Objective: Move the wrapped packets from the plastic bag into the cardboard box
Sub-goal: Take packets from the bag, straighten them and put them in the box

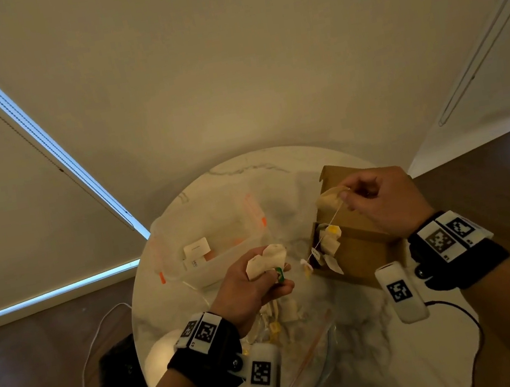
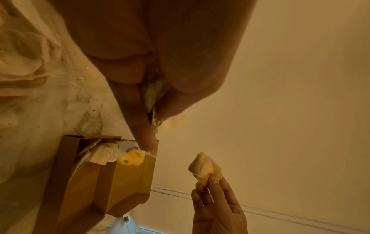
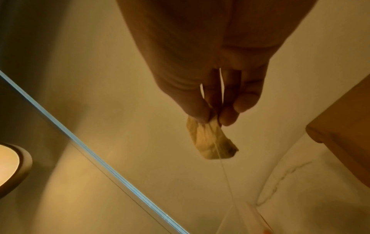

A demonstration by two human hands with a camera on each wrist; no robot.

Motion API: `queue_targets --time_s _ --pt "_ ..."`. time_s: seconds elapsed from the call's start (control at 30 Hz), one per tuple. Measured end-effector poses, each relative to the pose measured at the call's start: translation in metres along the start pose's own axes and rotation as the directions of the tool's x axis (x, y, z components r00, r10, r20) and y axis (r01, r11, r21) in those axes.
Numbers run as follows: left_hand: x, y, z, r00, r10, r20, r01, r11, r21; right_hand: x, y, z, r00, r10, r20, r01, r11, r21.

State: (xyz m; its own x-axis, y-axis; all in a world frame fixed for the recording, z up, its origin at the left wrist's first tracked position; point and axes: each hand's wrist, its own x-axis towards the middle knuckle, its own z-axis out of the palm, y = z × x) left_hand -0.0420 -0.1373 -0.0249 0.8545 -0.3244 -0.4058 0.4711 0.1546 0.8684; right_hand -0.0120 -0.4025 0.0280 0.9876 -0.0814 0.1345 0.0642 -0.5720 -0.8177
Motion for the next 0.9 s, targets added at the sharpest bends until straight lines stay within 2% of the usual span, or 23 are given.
queue_targets --time_s 0.1,0.3,0.43,0.57,0.67,0.73,0.9 --pt "0.000 0.001 -0.001 1.000 0.004 -0.008 -0.004 1.000 0.008 0.003 -0.001 -0.006 0.996 0.009 -0.083 -0.005 0.999 0.050" --pt "0.000 0.003 0.000 0.997 -0.039 -0.073 0.042 0.998 0.048 0.003 -0.009 -0.015 0.999 -0.008 -0.047 0.011 0.999 0.048" --pt "0.002 0.005 0.000 0.987 -0.082 -0.139 0.092 0.993 0.071 0.002 -0.017 -0.018 0.995 -0.016 -0.095 0.024 0.996 0.086" --pt "0.000 0.008 -0.001 0.990 -0.086 -0.110 0.095 0.992 0.085 0.001 -0.019 -0.018 0.992 0.017 -0.128 0.000 0.991 0.133" --pt "-0.004 0.013 -0.001 0.999 -0.019 -0.047 0.026 0.988 0.151 -0.002 -0.022 -0.013 0.993 0.057 -0.105 -0.033 0.974 0.223" --pt "-0.005 0.016 -0.002 0.998 0.035 -0.060 -0.020 0.975 0.223 -0.004 -0.025 -0.009 0.993 0.083 -0.090 -0.055 0.959 0.279" --pt "-0.010 0.024 -0.003 0.979 0.171 -0.110 -0.118 0.919 0.377 -0.005 -0.031 -0.007 0.999 0.021 -0.027 -0.015 0.976 0.215"
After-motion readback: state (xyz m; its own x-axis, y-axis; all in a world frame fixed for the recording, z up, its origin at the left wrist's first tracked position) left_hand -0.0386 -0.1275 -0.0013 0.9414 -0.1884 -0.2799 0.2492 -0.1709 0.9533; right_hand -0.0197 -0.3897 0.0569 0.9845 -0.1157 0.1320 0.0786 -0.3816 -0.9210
